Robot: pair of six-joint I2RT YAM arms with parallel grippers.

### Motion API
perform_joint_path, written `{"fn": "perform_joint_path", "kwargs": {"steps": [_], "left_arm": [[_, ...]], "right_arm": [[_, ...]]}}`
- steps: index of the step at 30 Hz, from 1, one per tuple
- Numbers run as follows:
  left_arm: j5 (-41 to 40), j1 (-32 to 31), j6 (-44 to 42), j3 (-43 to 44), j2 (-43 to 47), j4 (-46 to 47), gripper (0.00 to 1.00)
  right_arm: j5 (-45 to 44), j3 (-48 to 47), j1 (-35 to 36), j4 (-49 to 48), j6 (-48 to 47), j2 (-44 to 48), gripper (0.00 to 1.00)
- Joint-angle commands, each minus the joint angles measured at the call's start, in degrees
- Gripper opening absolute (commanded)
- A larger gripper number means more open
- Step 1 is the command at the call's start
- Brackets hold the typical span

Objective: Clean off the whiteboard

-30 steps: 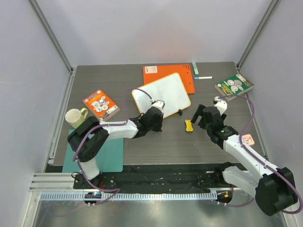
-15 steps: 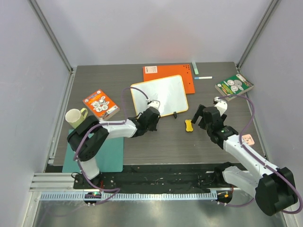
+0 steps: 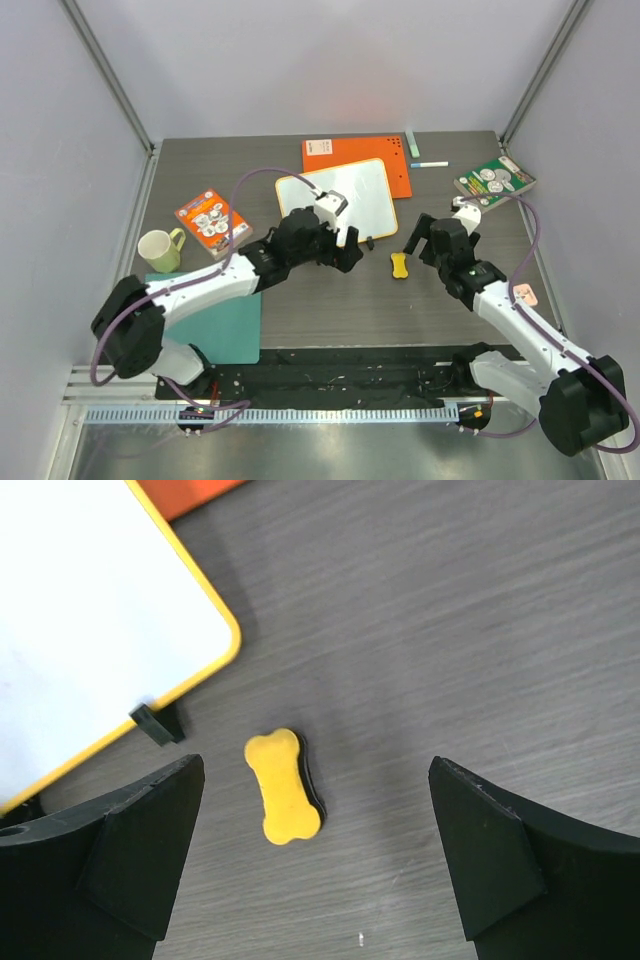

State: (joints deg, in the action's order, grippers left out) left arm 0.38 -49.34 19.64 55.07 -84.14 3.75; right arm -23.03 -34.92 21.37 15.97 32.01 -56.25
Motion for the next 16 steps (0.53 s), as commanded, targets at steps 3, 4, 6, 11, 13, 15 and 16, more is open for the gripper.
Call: {"fn": "perform_joint_path", "kwargs": {"steps": [3,4,6,11,13,15,16], "left_arm": [[6.9,7.93,2.23,-0.65,9.67,-5.33,1.0],[9.96,11.86,4.42,-1.45,11.26,-4.72,1.0],[9.64,15.23,5.93,-3.29,14.94,-5.24,1.0],[6.84,20.69,3.83,-4.35,19.09,-9.72,1.0],[6.82,21.04,3.83,-5.23,19.89,-9.47,1.0],[3.85,21.13,5.14,-5.15,20.15,-9.55,1.0],[2.62,21.13,5.41,-4.71,19.72,-11.38,1.0]], "right_arm": [[-4.65,-7.88,0.08,-0.15,-4.41,-0.62,1.0],[-6.49,-8.32,-0.01,0.03,-5.46,-0.62,1.0],[-8.87,-9.64,-0.01,-0.15,-6.25,-0.62,1.0],[-12.83,-9.3,-0.36,-3.83,-7.75,-2.37,1.0],[-13.53,-8.68,-0.45,-5.59,-7.75,-3.42,1.0],[-16.34,-8.06,-0.36,-6.21,-6.18,-4.65,1.0],[-17.48,-7.89,-0.36,-6.47,-5.65,-5.18,1.0]]}}
